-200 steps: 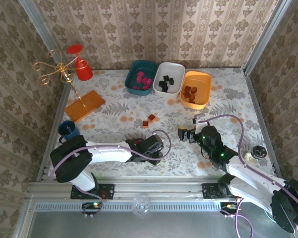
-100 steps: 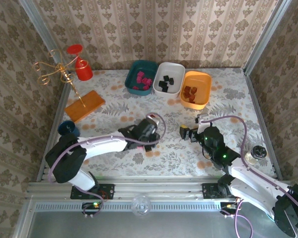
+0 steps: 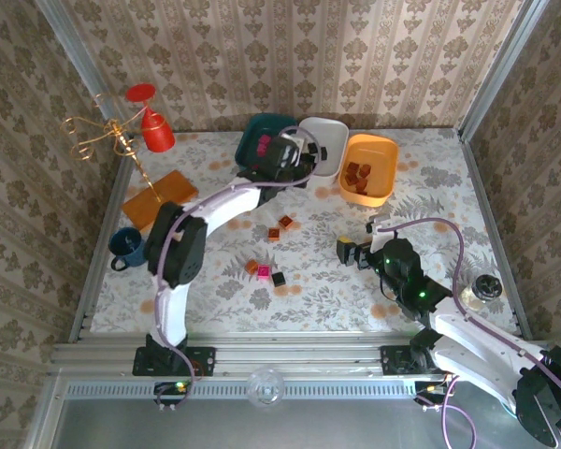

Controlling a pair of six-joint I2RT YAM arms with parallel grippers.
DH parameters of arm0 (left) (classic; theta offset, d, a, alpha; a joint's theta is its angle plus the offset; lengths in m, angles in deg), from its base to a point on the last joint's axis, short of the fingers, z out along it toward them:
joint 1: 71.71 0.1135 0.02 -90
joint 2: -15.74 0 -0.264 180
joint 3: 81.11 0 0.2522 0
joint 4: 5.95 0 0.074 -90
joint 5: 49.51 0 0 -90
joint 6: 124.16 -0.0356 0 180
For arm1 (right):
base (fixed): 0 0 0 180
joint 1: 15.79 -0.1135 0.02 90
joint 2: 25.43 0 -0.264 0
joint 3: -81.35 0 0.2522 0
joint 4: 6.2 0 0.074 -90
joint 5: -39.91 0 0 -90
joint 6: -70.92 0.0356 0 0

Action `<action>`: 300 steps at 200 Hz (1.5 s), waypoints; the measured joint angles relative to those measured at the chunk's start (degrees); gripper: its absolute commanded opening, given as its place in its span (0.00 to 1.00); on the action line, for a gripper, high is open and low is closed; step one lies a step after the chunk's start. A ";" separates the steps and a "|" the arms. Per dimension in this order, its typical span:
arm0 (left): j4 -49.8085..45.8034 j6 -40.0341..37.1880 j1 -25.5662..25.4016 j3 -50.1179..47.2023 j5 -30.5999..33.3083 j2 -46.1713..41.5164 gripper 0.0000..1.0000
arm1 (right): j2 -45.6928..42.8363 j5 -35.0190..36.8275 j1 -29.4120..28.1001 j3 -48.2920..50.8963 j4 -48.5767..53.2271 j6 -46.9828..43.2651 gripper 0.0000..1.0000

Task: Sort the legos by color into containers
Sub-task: Place the lego in the container, then pick up the lego from the center of the table.

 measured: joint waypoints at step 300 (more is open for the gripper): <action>-2.51 0.50 11.54 -61.16 -11.91 -56.74 0.77 | 63.82 -6.95 -6.23 -43.15 4.98 -4.42 0.71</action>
